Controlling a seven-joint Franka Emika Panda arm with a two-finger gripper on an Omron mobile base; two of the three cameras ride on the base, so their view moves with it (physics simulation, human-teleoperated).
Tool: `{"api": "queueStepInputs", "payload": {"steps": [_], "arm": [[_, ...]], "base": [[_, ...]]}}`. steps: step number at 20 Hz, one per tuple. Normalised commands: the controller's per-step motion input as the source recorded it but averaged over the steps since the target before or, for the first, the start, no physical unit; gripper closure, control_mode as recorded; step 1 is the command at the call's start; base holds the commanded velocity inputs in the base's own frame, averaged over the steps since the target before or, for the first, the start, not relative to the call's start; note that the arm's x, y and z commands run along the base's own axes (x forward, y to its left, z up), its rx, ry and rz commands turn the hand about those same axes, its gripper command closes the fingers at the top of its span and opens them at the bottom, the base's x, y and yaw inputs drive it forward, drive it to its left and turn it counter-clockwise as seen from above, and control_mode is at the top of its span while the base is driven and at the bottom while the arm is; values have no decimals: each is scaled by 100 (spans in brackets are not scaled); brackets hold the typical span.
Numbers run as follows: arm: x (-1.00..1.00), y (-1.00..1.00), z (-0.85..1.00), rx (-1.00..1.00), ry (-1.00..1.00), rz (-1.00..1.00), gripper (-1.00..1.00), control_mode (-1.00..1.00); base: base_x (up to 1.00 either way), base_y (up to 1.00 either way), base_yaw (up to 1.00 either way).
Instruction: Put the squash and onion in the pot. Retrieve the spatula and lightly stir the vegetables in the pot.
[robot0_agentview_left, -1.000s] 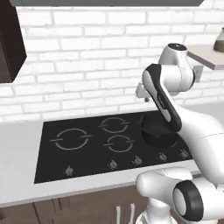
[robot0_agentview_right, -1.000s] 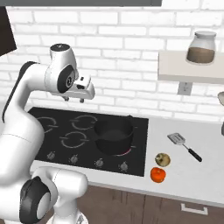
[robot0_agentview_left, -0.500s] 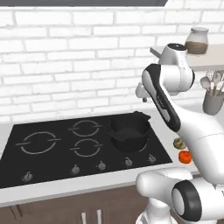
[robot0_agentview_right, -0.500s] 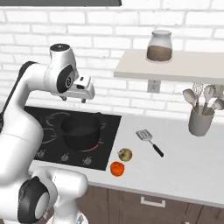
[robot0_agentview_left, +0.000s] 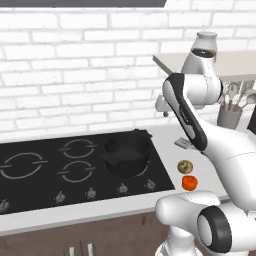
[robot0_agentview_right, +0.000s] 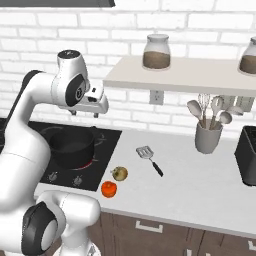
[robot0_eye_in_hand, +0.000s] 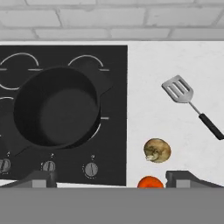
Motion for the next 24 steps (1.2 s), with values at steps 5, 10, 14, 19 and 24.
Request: {"api": "queueStepInputs", "payload": {"steps": [5,10,14,19,24], "arm": [[0,0,0,0,0,0,-100,100],[0,-13,-11,0,1,1,-100,-100],[-5,-24,-50,0,5,0,-100,-100],[-33,-3,-75,0,14,0,-100,-100],[-28,0,-63,0,18,0,-100,-100]], "base": [[5,-39,2],[0,0,0],[0,0,0],[0,0,0],[0,0,0]]}}
